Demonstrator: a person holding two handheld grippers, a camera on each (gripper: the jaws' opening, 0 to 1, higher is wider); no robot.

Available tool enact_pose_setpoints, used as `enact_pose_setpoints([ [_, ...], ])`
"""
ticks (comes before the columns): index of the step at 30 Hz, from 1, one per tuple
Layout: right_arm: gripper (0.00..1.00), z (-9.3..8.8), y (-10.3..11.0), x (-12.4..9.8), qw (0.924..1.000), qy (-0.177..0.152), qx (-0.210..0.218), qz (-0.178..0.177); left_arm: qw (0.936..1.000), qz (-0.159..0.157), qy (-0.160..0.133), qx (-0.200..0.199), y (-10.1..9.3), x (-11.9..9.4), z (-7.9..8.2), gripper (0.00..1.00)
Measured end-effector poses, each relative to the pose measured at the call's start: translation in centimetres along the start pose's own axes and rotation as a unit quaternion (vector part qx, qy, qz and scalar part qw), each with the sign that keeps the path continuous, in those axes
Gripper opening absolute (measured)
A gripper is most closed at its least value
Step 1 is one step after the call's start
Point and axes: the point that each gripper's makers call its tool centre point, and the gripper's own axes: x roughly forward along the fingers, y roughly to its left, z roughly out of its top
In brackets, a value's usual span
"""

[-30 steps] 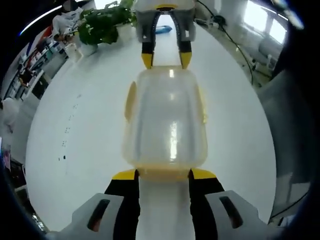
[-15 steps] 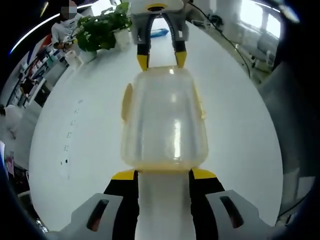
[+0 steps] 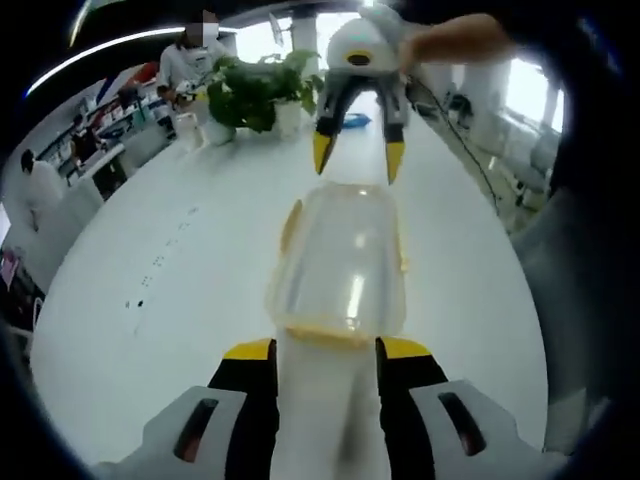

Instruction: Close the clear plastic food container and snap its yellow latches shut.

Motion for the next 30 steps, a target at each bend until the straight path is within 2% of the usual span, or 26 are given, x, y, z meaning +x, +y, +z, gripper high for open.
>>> enact_pose_setpoints([
  [2,0.43,0.6,-0.1,-0.1,0.9995,-0.028,0.013,-0.005,0.9996,0.003,-0.022,-0.019,0.2,0.1,0.6,0.35],
  [4,0.41,0.0,0.3,0.1,0.9998,-0.020,0.010,-0.003,0.9987,0.002,-0.040,-0.032,0.0,0.3,1.1,0.35],
  [7,0.39,-0.3,0.4,0.5,1.0000,-0.009,0.000,-0.003,0.9991,-0.001,-0.033,-0.027,-0.4,0.7,0.9,0.33],
  [9,0.38,-0.2,0.4,0.6,1.0000,-0.008,0.000,-0.002,0.9998,-0.003,-0.016,-0.012,-0.8,1.1,0.8,0.33],
  [13,0.37,1.1,0.8,1.5,0.9999,-0.011,-0.012,0.004,0.9993,-0.012,-0.034,-0.007,-1.2,2.1,2.4,0.34],
  [19,0.35,2.6,1.0,2.9,0.9995,-0.008,-0.026,0.017,0.9991,-0.021,-0.037,0.004,-1.8,4.0,4.1,0.35],
  [21,0.34,2.9,0.9,3.4,0.9992,-0.003,-0.037,0.018,0.9983,-0.027,-0.051,0.002,-2.0,4.6,4.9,0.35],
  [24,0.34,3.9,0.9,3.8,0.9990,-0.011,-0.038,0.021,0.9983,-0.033,-0.047,0.009,-2.3,5.6,5.2,0.35],
  [30,0.34,4.6,1.0,4.4,0.9985,-0.013,-0.045,0.027,0.9979,-0.037,-0.050,0.016,-2.3,5.9,5.9,0.34],
])
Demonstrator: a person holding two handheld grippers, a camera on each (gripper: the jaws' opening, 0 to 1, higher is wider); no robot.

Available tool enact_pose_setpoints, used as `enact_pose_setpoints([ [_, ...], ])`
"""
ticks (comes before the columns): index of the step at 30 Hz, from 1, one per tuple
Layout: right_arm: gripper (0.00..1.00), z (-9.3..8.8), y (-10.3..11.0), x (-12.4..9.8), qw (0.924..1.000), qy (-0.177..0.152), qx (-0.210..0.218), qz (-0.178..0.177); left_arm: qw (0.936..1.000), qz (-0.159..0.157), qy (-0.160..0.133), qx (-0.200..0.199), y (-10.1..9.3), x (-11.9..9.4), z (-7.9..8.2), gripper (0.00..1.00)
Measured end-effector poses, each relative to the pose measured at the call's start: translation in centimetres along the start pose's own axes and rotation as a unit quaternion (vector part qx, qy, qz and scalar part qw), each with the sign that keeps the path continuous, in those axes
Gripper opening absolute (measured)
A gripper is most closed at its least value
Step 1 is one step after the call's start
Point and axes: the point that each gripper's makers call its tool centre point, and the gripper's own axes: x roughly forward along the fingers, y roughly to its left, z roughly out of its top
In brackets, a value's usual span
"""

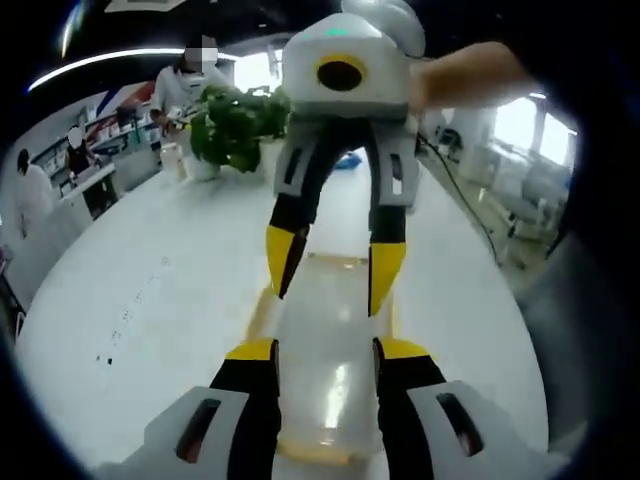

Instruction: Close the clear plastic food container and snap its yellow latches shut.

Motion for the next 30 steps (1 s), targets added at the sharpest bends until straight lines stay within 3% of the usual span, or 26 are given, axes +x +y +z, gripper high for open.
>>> enact_pose_setpoints([
  [7,0.34,0.4,0.2,0.4,1.0000,0.000,-0.004,0.006,0.9999,-0.010,-0.006,0.003,-0.5,0.6,0.4,0.33],
  [9,0.35,0.5,0.1,0.6,0.9999,0.000,-0.004,0.010,0.9997,-0.012,0.002,0.020,-0.8,1.0,0.5,0.33],
  [19,0.48,0.5,-0.3,1.7,0.9991,0.021,-0.017,0.032,0.9989,-0.014,0.021,0.040,-2.0,1.5,-0.2,0.33],
  [24,0.53,0.4,-0.5,2.1,0.9976,0.038,-0.020,0.054,0.9982,-0.005,0.027,0.053,-2.3,1.6,-0.4,0.33],
  [30,0.60,0.2,-0.6,2.5,0.9947,0.060,-0.013,0.083,0.9956,0.029,0.037,0.081,-2.4,1.4,-0.1,0.37],
])
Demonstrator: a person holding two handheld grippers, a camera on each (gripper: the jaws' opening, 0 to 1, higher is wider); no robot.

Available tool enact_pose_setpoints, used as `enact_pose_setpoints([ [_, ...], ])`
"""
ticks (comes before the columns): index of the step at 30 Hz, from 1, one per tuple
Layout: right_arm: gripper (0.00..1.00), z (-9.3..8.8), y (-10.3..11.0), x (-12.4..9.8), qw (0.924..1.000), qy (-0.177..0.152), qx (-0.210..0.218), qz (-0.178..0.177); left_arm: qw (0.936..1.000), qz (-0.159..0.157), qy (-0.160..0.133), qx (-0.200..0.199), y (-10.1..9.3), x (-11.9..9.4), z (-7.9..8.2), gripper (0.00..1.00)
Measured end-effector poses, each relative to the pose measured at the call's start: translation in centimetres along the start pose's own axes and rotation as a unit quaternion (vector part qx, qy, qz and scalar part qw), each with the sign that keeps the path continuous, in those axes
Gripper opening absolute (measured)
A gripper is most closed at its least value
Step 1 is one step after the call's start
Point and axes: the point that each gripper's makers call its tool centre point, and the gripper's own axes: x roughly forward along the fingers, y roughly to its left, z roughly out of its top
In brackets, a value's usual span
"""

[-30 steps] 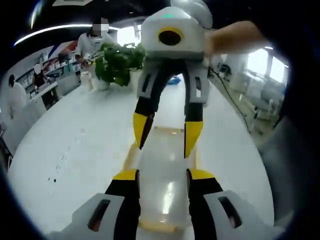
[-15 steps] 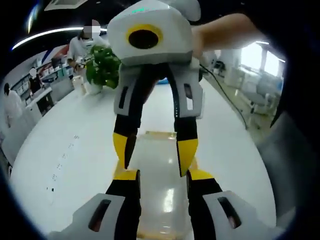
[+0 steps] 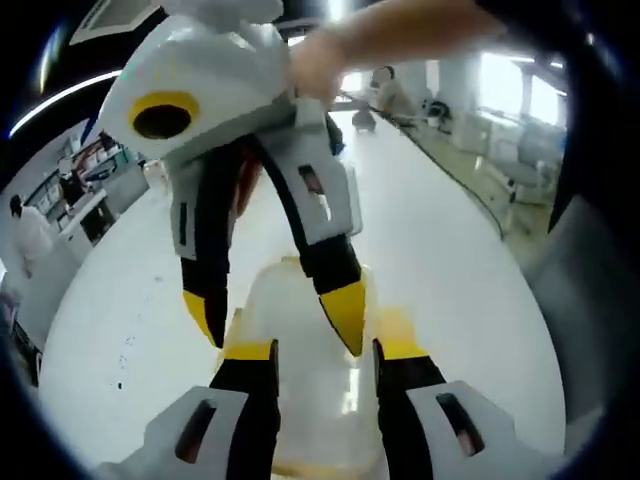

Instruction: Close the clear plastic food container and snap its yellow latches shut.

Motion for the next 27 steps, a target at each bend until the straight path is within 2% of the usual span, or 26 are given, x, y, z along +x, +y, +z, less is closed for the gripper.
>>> enact_pose_setpoints([
  [3,0.65,-0.7,0.2,0.3,0.9993,0.021,0.013,0.026,1.0000,0.007,0.001,0.001,-0.6,0.0,0.2,0.46],
  [5,0.67,-1.4,0.2,0.6,0.9984,0.040,0.008,0.038,0.9993,0.019,0.020,0.024,-0.7,0.3,-0.5,0.51],
  [7,0.65,-2.6,-0.3,0.8,0.9965,0.074,-0.014,0.037,0.9987,0.022,0.034,0.029,-1.2,0.7,-1.2,0.56],
  [8,0.66,-2.0,0.2,1.0,0.9968,0.058,0.003,0.055,0.9979,0.030,0.044,0.037,-1.2,0.8,-1.5,0.56],
  [9,0.66,-2.0,-0.1,1.0,0.9967,0.063,0.006,0.052,0.9960,0.044,0.052,0.057,-1.1,0.8,-1.7,0.54],
  [12,0.66,-1.8,0.0,1.1,0.9958,0.068,0.006,0.061,0.9935,0.072,0.067,0.057,-0.7,1.0,-2.4,0.49],
  [13,0.65,-1.9,0.0,1.1,0.9955,0.069,0.009,0.064,0.9939,0.077,0.048,0.063,-0.8,1.2,-1.8,0.48],
  [15,0.64,-2.0,-0.2,1.2,0.9945,0.074,0.013,0.072,0.9938,0.079,0.048,0.061,-0.8,1.3,-1.9,0.48],
  [17,0.62,-1.9,-0.2,1.1,0.9936,0.080,0.013,0.079,0.9925,0.079,0.038,0.085,-0.9,1.6,-1.8,0.47],
  [24,0.59,-2.1,0.0,1.3,0.9876,0.123,0.014,0.097,0.9915,0.085,0.045,0.088,-0.6,1.5,-1.9,0.44],
  [25,0.58,-2.2,0.0,1.3,0.9852,0.136,0.014,0.104,0.9911,0.083,0.058,0.086,-0.8,1.6,-2.3,0.42],
  [26,0.58,-1.9,0.1,1.5,0.9841,0.137,0.022,0.111,0.9888,0.096,0.038,0.108,-0.3,2.0,-1.4,0.42],
  [27,0.58,-1.9,0.0,1.5,0.9826,0.146,0.015,0.113,0.9901,0.091,0.050,0.094,-0.7,2.1,-1.8,0.42],
])
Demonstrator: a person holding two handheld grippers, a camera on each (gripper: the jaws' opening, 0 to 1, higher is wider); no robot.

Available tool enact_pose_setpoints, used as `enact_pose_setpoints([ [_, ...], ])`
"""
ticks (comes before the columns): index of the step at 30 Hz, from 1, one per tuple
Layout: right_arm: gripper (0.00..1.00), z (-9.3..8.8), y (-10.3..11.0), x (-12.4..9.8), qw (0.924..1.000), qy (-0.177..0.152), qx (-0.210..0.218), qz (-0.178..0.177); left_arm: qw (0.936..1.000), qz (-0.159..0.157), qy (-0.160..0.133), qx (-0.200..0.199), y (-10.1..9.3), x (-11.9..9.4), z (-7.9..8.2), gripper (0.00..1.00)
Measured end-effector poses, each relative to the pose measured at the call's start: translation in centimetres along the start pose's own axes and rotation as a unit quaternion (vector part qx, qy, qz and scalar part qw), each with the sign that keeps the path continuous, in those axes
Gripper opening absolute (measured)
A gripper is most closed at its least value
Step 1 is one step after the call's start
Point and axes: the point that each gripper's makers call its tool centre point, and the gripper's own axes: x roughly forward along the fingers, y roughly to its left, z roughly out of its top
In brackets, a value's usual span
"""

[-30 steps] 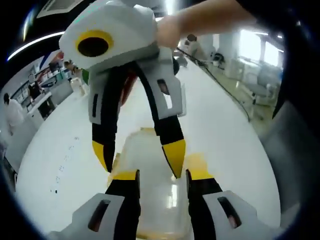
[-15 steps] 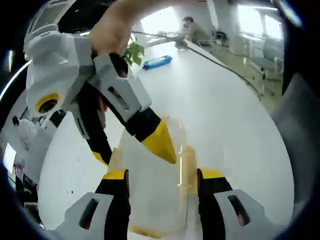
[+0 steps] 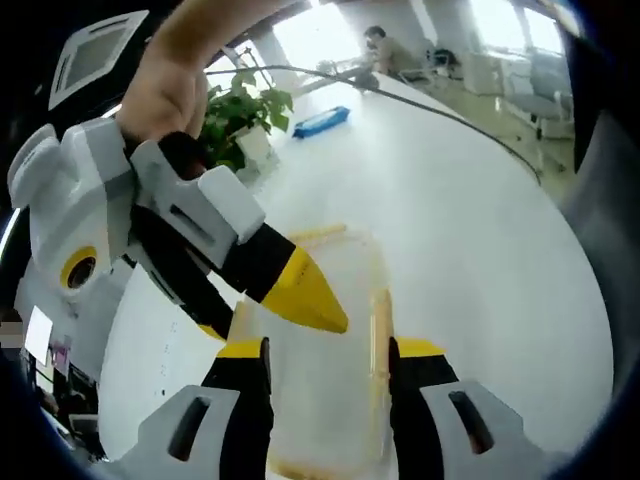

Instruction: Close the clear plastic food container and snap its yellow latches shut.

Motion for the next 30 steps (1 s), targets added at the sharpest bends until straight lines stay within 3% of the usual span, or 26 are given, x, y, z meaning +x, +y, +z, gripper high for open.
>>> enact_pose_setpoints([
  [12,0.62,-0.2,0.3,0.9,0.9985,0.036,0.023,0.034,0.9999,-0.004,-0.014,-0.007,0.1,-0.6,-0.2,0.42],
  [18,0.65,-0.4,0.3,1.2,0.9978,0.033,0.026,0.052,0.9998,-0.005,-0.020,-0.004,0.0,-0.7,-0.1,0.44],
  [21,0.66,-0.3,0.5,1.1,0.9979,0.035,0.023,0.048,0.9999,-0.005,-0.010,-0.004,-0.1,-0.7,0.1,0.45],
  [24,0.68,-0.1,0.3,0.8,0.9990,0.036,-0.010,0.026,0.9979,-0.032,-0.022,-0.051,-1.0,-1.0,0.7,0.52],
  [30,0.73,0.1,0.0,-0.5,0.9992,0.033,-0.024,0.005,0.9979,-0.046,-0.014,-0.044,-1.9,-1.3,1.0,0.59],
])
